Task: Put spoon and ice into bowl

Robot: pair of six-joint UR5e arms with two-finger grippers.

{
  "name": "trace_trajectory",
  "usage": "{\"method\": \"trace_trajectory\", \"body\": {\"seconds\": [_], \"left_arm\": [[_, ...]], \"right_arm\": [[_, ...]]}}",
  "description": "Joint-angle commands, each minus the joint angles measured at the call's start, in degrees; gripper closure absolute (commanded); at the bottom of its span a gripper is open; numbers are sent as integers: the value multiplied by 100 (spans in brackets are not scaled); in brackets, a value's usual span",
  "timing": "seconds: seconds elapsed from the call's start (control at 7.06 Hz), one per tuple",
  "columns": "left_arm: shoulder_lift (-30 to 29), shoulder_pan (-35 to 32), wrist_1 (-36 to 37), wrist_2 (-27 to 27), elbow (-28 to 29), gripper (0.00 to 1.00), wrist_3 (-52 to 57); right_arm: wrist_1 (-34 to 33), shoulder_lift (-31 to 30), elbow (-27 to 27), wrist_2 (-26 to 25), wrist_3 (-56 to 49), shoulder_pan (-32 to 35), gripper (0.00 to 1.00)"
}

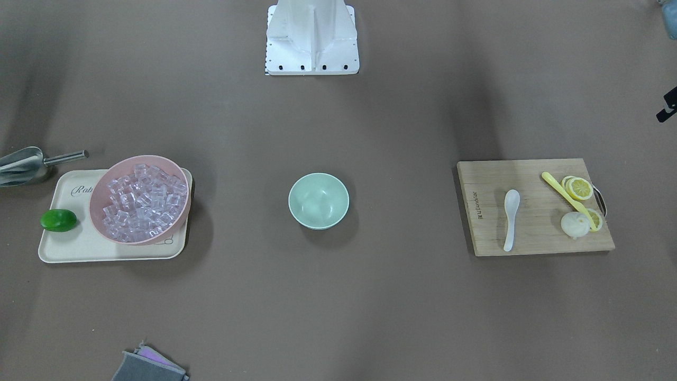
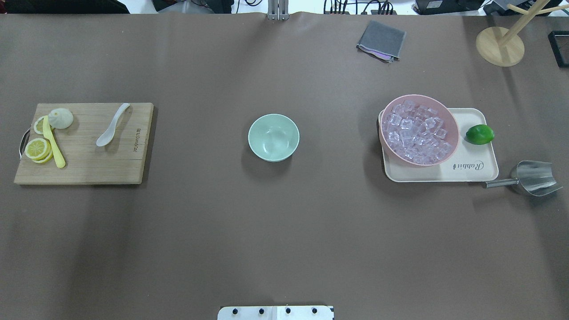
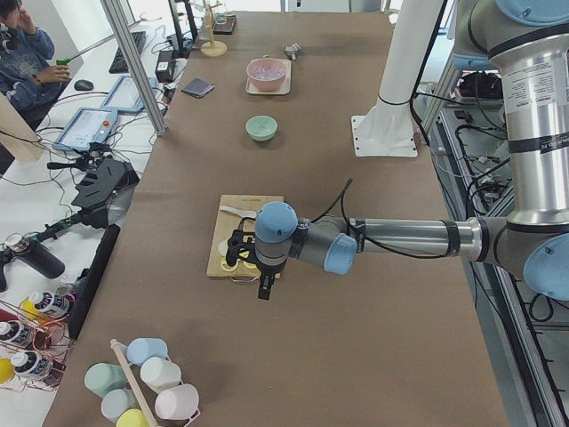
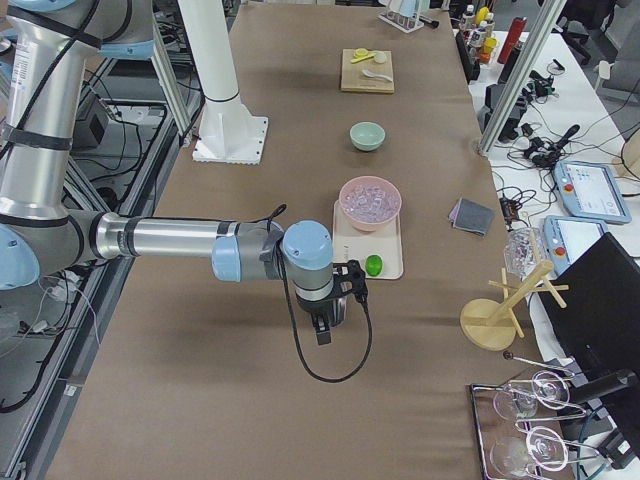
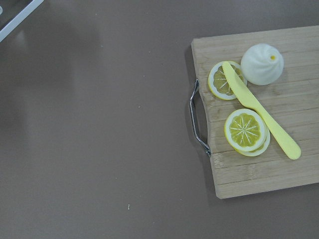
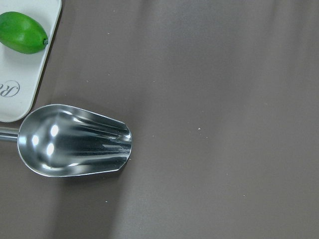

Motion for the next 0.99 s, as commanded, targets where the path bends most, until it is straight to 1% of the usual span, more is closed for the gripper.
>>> {"method": "trace_trajectory", "body": {"seconds": [0.0, 0.42, 0.57, 0.85], "left_arm": [[9, 8, -6, 0, 23, 2, -21], [9, 8, -32, 9, 32, 2, -4], [9, 8, -111, 9, -11, 2, -21], [0, 8, -208, 9, -12, 3, -30]], "right_arm": [[0, 0, -8, 1, 18, 0, 0], [26, 18, -8, -17, -8, 0, 0], [244, -26, -16, -52, -8, 0, 0], [334, -61, -17, -61, 18, 0, 0]]}}
